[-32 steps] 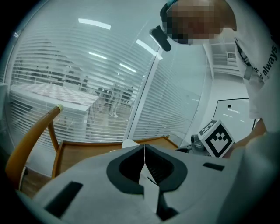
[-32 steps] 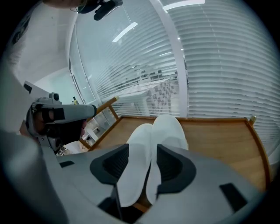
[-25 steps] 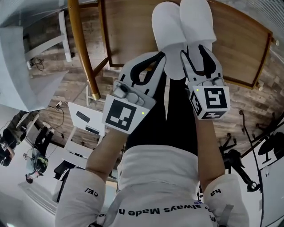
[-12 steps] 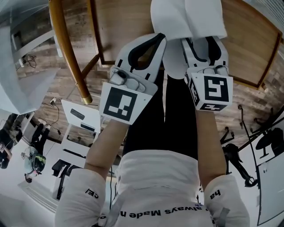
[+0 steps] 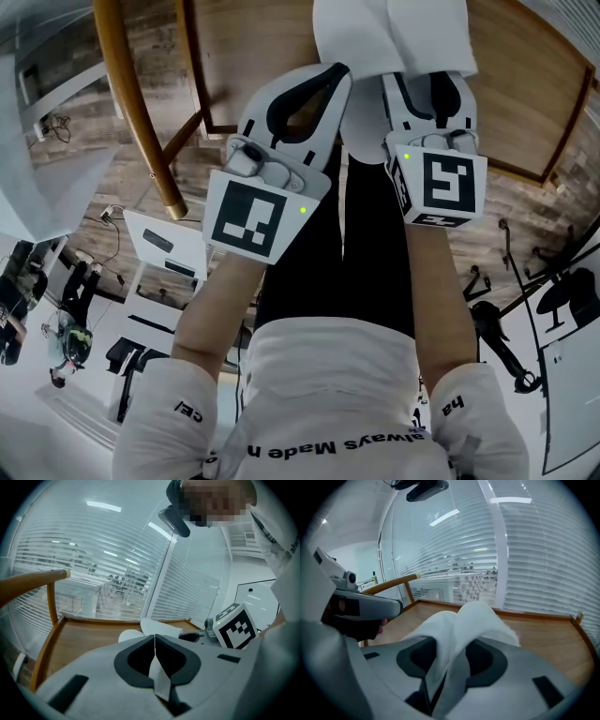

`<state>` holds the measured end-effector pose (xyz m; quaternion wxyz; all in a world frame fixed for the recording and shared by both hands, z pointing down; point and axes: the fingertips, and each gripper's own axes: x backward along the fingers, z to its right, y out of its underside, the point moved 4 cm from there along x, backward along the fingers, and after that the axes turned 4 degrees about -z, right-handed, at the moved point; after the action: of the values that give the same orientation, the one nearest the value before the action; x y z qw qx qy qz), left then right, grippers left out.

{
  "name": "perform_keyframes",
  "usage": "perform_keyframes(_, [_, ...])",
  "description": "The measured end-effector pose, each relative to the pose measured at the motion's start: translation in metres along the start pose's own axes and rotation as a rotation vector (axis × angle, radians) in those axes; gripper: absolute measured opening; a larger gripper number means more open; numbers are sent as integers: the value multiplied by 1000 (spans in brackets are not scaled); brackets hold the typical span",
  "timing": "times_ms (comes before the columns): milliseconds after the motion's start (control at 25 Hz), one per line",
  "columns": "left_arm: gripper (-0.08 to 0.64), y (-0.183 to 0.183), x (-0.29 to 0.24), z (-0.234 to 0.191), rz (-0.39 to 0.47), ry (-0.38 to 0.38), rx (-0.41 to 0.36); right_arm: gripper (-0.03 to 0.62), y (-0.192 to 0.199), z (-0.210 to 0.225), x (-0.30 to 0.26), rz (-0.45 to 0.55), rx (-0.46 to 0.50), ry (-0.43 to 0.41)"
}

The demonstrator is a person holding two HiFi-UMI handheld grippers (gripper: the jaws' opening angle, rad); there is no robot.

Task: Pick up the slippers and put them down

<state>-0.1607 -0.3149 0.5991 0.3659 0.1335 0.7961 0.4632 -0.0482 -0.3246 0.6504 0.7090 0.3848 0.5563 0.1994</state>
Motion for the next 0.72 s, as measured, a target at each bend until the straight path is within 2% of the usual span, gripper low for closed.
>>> perform_keyframes(240, [14,-6,4,5,6,-3,2,129,-4,1,9,32,-3,1])
perform_keyframes(720, [14,-36,22,18,40,-2,-4,122,-27,-1,38,83,18,-3])
